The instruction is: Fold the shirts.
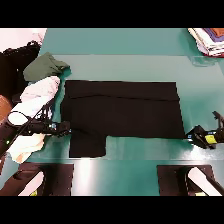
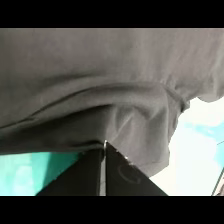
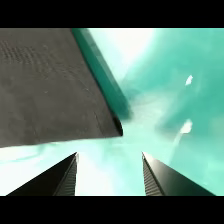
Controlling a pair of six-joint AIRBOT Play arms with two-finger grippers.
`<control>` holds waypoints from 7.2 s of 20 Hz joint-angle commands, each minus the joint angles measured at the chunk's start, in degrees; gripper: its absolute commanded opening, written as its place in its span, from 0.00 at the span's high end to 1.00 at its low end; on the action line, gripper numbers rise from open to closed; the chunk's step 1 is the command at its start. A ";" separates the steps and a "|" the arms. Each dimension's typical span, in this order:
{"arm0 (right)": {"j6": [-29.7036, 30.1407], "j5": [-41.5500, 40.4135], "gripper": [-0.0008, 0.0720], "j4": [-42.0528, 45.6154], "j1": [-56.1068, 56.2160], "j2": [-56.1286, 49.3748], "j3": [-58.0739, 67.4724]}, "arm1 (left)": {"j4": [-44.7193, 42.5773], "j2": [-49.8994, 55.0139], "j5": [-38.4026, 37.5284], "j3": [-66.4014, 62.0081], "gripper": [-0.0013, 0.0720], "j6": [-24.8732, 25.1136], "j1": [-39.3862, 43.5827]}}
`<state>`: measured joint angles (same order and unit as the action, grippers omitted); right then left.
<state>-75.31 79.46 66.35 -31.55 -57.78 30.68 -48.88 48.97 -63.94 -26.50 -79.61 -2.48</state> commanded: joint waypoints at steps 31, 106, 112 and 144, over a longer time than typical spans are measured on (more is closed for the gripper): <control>-4.46 -1.51 0.97 6.69 19.74 1.01 22.56 | -5.11 7.98 -2.82 -23.82 0.95 0.63 0.00; 9.99 -23.37 0.70 -31.89 81.13 -54.36 84.65 | -15.04 42.21 -13.53 -83.97 0.94 -0.90 1.03; 9.97 -14.91 0.75 -31.76 77.26 -54.73 82.23 | -14.97 40.72 -17.38 -83.97 0.94 -0.92 -2.19; 6.34 -17.75 0.97 -37.46 63.23 -54.88 60.74 | -13.75 40.79 -16.79 -83.91 0.94 -1.03 4.35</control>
<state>-68.99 61.25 28.99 32.16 -112.75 89.45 -62.78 89.76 -79.90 -110.41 -80.53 1.28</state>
